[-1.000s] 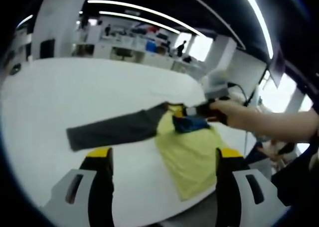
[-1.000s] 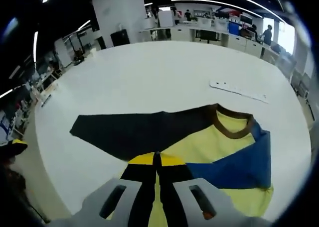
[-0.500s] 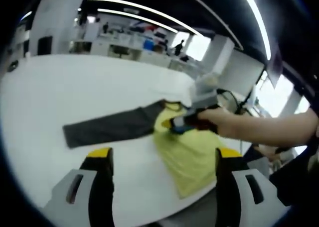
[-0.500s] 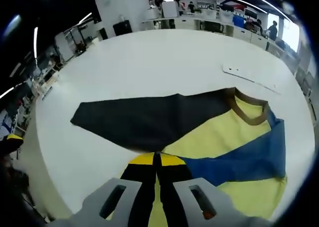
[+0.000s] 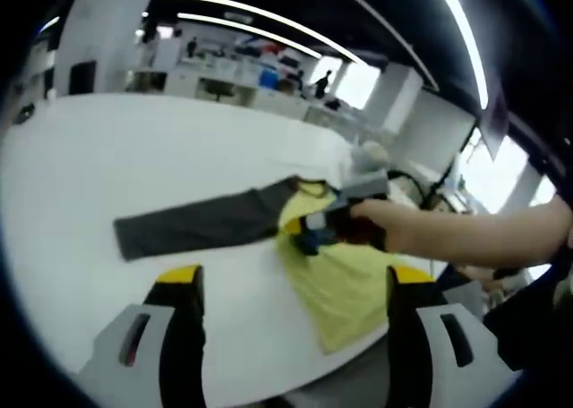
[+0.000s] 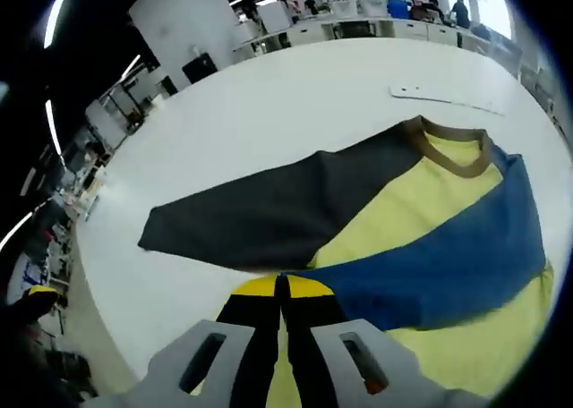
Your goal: Fold the garment on the visible template until the final outline fits inside the template.
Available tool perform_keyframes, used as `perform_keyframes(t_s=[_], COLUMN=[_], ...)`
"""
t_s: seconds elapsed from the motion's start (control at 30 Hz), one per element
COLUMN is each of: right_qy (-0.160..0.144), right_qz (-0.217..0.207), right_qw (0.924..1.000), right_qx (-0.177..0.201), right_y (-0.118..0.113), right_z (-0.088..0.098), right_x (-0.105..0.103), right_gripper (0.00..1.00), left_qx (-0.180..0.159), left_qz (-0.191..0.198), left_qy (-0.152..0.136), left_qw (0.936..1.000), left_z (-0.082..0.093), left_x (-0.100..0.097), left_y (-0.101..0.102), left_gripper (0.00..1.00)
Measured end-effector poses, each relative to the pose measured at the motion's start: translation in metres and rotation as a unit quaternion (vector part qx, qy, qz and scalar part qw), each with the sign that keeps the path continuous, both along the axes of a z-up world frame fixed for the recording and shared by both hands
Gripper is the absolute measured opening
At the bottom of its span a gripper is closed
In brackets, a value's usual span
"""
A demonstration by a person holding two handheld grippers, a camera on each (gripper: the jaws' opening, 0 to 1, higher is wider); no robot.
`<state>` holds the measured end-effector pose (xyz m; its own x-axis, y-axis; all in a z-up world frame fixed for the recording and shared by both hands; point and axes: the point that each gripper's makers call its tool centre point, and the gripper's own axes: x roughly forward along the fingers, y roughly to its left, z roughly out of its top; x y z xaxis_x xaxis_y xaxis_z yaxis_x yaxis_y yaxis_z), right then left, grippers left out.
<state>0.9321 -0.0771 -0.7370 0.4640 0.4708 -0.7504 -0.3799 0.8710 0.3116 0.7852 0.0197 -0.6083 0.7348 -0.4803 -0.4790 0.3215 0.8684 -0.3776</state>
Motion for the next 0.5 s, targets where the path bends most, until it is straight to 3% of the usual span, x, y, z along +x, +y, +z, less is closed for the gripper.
perform_keyframes(t_s=[0.3, 0.5], right_qy=[0.005, -0.004], right_qz=[-0.014, -0.039], right_qw=[0.9996, 0.9979], right_qx=[0.024, 0.052], right_y=[0.005, 0.004], right_z=[-0.003, 0.0], right_x=[-0.002, 0.012], right_gripper=[0.02, 0.02], left_qx=[-0.001, 0.0], left_qz=[0.001, 0.005], left_qy=[0.002, 0.004], left_qw=[1.0, 1.0], left_z=[-0.002, -0.004], left_x=[-0.002, -0.003], left_y=[0.001, 0.004], left_gripper=[0.79, 0.79])
